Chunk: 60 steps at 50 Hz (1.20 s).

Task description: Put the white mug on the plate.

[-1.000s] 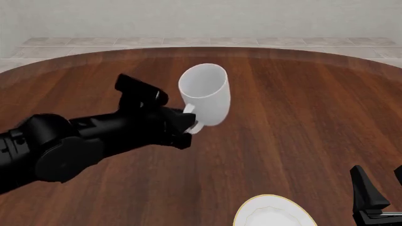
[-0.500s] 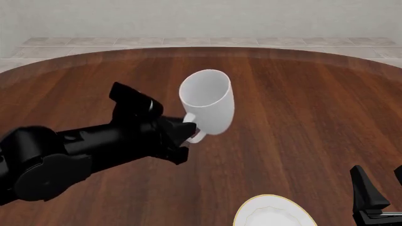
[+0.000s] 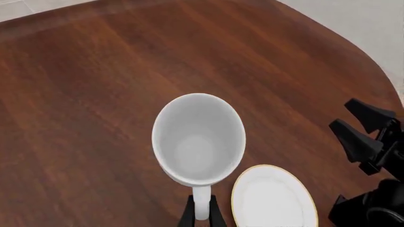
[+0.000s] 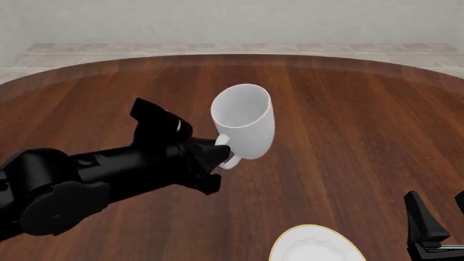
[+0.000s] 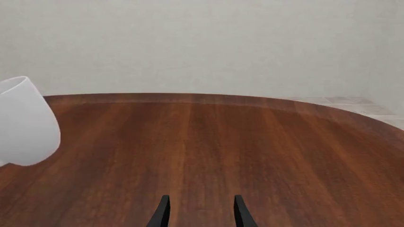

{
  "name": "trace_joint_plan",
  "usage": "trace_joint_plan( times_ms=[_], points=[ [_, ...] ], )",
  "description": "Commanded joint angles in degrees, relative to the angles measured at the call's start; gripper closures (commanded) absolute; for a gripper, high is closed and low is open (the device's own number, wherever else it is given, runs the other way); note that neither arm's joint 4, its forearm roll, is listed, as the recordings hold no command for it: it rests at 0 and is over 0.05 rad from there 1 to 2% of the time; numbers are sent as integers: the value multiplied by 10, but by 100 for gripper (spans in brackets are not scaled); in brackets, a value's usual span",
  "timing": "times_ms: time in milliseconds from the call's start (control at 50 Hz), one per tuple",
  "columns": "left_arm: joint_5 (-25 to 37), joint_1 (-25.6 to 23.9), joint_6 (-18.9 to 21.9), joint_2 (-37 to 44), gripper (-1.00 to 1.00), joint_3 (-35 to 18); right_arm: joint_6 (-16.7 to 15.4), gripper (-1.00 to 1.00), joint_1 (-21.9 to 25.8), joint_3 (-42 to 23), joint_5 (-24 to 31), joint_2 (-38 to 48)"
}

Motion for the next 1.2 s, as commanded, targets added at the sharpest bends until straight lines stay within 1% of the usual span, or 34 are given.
trace_joint_plan(
  times_ms=[20, 300, 500, 660, 760, 940, 1060, 1200],
  points=[
    [10, -11, -4, 3, 100, -12, 0, -100, -1, 3, -6, 1],
    [11, -52, 4, -6, 100, 0, 0, -100, -1, 3, -5, 1],
    [14, -96, -1, -18, 100, 4, 0, -100, -1, 3, -5, 1],
    [1, -120, 2, -9, 100, 16, 0, -100, -1, 3, -6, 1],
    [0, -134, -3, -1, 100, 19, 0, -100, -1, 3, -5, 1],
    [-7, -149, -4, 5, 100, 23, 0, -100, -1, 3, -5, 1],
    [-19, -172, -2, 22, 100, 31, 0, -100, -1, 3, -5, 1],
    [-14, -188, -6, 23, 100, 26, 0, -100, -1, 3, -6, 1]
  ],
)
